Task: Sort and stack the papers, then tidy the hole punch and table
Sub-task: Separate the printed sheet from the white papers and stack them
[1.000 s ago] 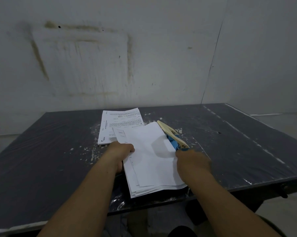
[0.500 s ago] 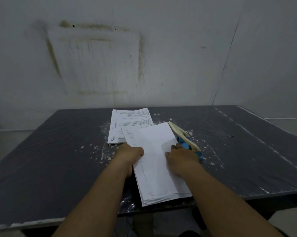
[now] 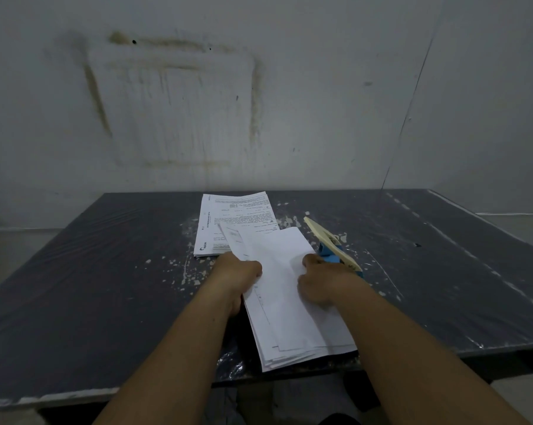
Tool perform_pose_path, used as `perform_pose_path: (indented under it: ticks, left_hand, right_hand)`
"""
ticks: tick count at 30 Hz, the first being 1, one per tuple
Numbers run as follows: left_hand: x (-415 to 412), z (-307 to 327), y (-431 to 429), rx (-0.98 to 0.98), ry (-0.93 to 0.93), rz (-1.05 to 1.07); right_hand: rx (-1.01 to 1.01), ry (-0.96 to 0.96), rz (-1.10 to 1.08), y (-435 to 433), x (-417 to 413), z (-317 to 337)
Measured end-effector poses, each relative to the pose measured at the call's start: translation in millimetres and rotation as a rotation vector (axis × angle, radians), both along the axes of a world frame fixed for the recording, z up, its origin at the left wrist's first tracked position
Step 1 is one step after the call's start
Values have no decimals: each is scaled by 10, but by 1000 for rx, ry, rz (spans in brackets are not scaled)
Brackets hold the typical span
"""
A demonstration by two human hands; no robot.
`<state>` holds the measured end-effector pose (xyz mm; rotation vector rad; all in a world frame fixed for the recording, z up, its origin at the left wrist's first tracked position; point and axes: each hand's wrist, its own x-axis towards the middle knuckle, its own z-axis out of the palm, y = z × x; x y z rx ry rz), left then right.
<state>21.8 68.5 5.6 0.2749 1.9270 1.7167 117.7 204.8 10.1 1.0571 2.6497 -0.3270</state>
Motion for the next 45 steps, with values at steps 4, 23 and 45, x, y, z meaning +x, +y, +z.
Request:
perform_pose_path:
  ticks: [4, 23, 45]
  left_hand:
    - [-19, -11, 11, -4, 7, -6]
    - [-150, -155, 194, -68, -34, -39]
    - [-291, -111, 201, -110, -50, -70]
  right_hand:
    - [-30, -1, -17, 13, -19, 33]
    - [-308, 898, -107, 460, 411, 752]
    - [-552, 667, -29, 561, -404, 345]
